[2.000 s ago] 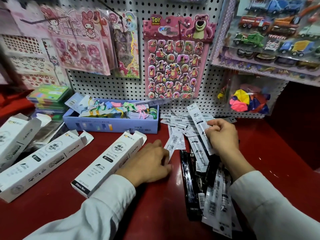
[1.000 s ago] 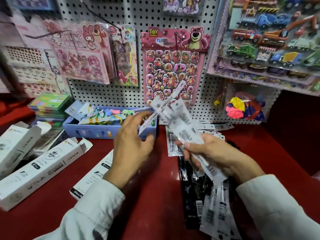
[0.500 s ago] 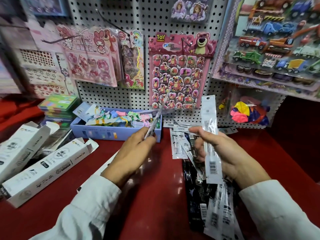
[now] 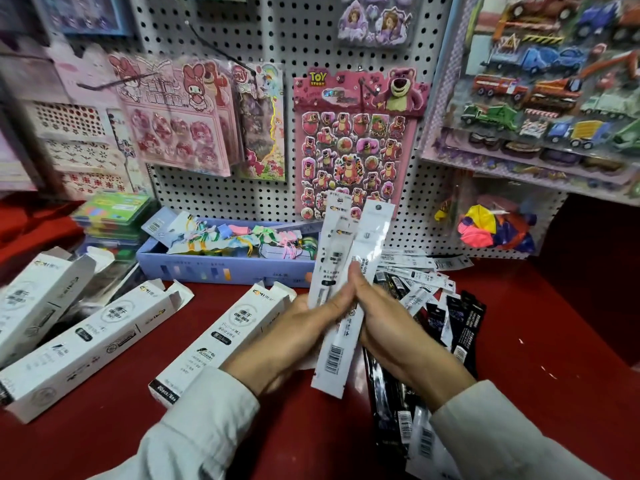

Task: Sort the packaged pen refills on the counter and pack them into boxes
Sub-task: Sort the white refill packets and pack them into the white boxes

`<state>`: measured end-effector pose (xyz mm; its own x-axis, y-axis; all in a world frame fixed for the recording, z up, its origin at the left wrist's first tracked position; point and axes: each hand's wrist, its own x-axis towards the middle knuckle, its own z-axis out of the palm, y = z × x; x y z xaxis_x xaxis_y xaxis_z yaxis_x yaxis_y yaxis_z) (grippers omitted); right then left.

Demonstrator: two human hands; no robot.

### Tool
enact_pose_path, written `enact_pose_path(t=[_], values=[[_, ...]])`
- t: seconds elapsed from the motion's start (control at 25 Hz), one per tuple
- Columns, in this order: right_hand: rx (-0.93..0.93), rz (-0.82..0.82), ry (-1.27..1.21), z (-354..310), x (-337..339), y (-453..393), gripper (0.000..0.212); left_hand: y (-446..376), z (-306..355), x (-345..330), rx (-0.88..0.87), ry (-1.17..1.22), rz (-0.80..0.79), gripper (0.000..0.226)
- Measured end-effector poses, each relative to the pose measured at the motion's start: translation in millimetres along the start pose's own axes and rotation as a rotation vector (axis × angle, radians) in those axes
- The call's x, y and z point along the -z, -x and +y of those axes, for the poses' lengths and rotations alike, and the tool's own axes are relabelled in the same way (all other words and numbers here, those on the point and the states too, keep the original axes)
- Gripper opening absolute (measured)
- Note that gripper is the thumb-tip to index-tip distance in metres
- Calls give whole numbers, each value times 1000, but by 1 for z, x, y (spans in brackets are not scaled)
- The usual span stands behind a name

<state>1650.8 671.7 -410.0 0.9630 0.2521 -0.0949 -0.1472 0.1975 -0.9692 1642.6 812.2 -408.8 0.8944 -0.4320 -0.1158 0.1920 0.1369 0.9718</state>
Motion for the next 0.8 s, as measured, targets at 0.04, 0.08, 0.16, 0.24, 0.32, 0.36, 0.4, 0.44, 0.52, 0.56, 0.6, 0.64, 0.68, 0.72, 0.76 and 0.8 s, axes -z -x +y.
enact_pose_path(t=[0.04,0.08,0.16,0.24,0.32,0.36,0.4,0.44,0.52,0.56,0.6,0.64,0.68,0.72,0.76,0.8], values=[[-4,24,168,0,0,2,74,2,-1,2,11,-2,-51,18],[-7,20,325,-1,0,5,83,5,0,4,24,-8,-100,22],[14,-18,477,-3,0,8,89,6,2,5,37,-35,-115,27],[145,-110,368,-5,-3,9,63,6,3,2,-8,-73,-28,27],[241,-131,197,-10,-8,9,37,3,3,0,-132,-93,37,33],[277,-135,137,-12,-9,10,35,1,2,1,-200,-95,29,36],[302,-142,104,-13,-8,9,37,0,1,1,-256,-94,7,39],[313,-145,99,-13,-8,9,39,0,1,0,-295,-114,-4,40],[305,-134,127,-13,-9,10,42,-3,-4,-4,-354,-253,83,33],[301,-121,131,-12,-10,10,43,-5,-6,-7,-374,-306,157,28],[305,-108,122,-12,-11,10,42,-7,-7,-9,-382,-303,222,23],[318,-100,110,-13,-10,9,41,-9,-8,-10,-384,-277,273,19],[337,-96,104,-14,-9,9,41,-11,-7,-10,-388,-268,303,16],[352,-94,111,-15,-7,8,41,-12,-7,-7,-383,-285,309,14],[354,-97,136,-15,-5,8,42,-12,-8,-4,-352,-290,276,15],[339,-104,175,-16,-4,9,43,-11,-11,-2,-301,-261,218,20]])
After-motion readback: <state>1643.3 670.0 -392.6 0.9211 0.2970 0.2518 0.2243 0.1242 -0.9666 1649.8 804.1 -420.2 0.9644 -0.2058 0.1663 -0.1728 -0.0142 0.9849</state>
